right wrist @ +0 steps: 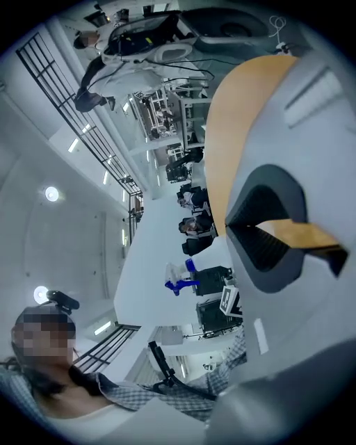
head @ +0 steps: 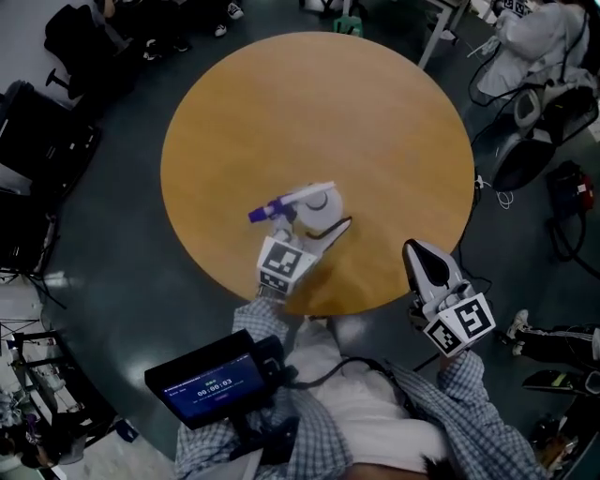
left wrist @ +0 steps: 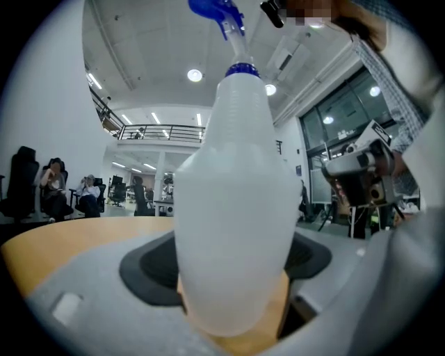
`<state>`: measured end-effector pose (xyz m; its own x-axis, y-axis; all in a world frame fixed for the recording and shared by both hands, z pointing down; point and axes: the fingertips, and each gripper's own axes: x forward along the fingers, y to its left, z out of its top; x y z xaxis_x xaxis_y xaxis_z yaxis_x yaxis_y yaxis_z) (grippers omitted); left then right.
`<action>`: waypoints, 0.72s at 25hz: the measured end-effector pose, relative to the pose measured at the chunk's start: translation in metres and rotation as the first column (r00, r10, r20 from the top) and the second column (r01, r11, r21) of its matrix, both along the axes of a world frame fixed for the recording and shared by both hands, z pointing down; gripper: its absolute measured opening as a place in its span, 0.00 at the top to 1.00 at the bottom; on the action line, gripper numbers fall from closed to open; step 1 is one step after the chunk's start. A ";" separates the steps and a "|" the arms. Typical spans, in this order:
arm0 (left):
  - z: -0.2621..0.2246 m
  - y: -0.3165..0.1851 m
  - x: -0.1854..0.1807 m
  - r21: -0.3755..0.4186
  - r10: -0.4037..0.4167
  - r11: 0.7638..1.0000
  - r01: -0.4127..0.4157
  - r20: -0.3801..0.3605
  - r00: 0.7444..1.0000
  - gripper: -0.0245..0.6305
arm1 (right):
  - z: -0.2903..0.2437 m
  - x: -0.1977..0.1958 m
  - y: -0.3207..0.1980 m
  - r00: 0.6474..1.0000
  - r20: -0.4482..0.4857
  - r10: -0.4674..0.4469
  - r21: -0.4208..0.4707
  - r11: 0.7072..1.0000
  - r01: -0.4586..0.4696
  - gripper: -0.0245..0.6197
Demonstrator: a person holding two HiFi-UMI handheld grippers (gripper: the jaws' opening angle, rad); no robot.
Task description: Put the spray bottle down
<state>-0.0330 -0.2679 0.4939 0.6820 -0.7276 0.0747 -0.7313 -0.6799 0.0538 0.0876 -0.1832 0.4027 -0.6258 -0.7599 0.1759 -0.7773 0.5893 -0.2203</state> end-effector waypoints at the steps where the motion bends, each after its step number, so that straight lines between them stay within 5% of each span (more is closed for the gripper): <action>1: 0.004 -0.004 0.000 -0.002 0.003 1.000 -0.003 -0.003 1.000 0.33 | 0.002 -0.002 -0.001 1.000 -0.007 -0.005 -0.001 1.000 0.005 0.96; 12: 0.050 -0.030 0.008 -0.048 0.031 0.998 -0.028 0.059 0.998 0.33 | 0.027 -0.006 -0.011 0.999 -0.034 -0.026 -0.057 0.998 0.024 0.96; 18: 0.062 -0.044 0.005 -0.076 0.018 0.997 -0.016 0.032 0.999 0.33 | 0.036 -0.008 -0.015 0.999 -0.045 -0.030 -0.078 0.997 0.027 0.96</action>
